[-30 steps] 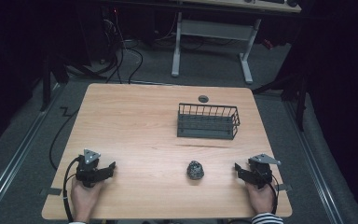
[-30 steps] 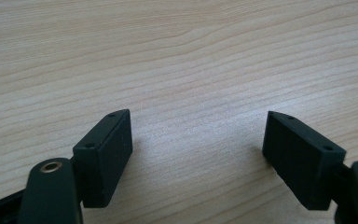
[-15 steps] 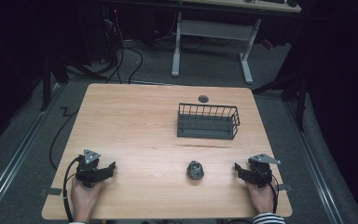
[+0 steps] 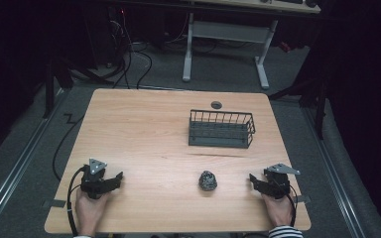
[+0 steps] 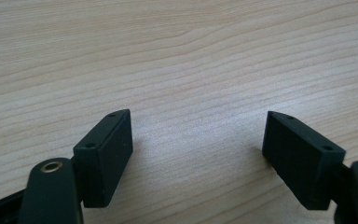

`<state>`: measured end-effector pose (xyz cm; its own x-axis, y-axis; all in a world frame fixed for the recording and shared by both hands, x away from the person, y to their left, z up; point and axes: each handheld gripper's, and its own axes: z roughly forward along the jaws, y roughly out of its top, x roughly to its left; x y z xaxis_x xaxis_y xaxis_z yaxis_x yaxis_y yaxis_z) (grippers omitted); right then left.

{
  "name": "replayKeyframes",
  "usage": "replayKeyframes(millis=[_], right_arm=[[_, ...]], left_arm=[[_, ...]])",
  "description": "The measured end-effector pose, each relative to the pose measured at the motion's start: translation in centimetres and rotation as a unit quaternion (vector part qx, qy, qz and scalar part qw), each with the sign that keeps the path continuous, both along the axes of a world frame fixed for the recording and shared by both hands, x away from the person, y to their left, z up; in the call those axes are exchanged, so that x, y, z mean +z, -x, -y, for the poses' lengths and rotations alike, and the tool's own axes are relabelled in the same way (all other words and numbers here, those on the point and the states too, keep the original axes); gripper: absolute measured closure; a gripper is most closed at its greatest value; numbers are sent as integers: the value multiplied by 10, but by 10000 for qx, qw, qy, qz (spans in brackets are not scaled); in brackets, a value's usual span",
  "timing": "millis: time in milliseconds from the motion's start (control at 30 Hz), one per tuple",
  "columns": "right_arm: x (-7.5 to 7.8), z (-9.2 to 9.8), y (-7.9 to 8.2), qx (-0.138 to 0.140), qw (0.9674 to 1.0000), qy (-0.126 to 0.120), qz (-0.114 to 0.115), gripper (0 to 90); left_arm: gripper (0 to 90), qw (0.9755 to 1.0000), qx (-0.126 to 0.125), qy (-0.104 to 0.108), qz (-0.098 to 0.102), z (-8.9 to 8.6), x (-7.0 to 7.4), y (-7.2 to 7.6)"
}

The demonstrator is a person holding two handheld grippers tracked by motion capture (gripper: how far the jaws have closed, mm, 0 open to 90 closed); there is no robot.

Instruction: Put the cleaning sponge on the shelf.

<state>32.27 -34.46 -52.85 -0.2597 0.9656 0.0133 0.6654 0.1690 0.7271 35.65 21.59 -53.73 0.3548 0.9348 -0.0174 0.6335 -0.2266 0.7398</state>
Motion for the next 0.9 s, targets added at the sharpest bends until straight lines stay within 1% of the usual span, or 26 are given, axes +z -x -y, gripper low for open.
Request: replayKeyframes(millis=[33, 67, 200, 233, 367, 400, 433, 500, 533, 567, 600, 700, 800, 900], right_arm=[[0, 0, 0, 0, 10000, 0, 0, 357], [1, 0, 1, 24, 10000, -57, 24, 361], [2, -2, 3, 113, 9999, -66, 60, 364], [2, -3, 4, 149, 9998, -120, 66, 367], [4, -4, 7, 206, 9996, -165, 108, 371], [5, -5, 8, 275, 9994, -161, 146, 372], [5, -5, 8, 275, 9994, -161, 146, 372], [5, -9, 11, 381, 9991, -127, 159, 377], [5, -9, 11, 381, 9991, -127, 159, 377], [5, -10, 11, 387, 9991, -117, 149, 386], [2, -12, 11, 442, 9989, -117, 86, 395], [0, -15, 11, 478, 9988, -87, 94, 398], [0, -18, 12, 567, 9982, -135, 119, 397], [1, -24, 15, 717, 9972, -122, 152, 397]], left_arm=[[249, 10000, 0, 0, 0, 0, 0, 0], [249, 10000, 0, -1, -1, 0, 0, 0], [249, 10000, 1, 0, 0, 0, 0, 0], [248, 10000, 0, -1, 0, 0, 0, 0], [248, 10000, 0, 1, 0, 0, 0, 0], [248, 10000, -1, 0, -2, 0, 0, 0], [248, 10000, -1, 0, -2, 0, 0, 0], [248, 10000, -1, 1, -1, 0, 0, 0], [248, 10000, -1, 1, -1, 0, 0, 0], [248, 10000, -1, 1, -1, 0, 0, 0], [249, 10000, -6, 6, 1, 0, 0, 0], [269, 10000, -28, 15, 17, 0, 0, 0], [268, 10000, -29, 8, 15, 0, 0, 0], [268, 10000, -31, 8, 12, 0, 0, 0]])
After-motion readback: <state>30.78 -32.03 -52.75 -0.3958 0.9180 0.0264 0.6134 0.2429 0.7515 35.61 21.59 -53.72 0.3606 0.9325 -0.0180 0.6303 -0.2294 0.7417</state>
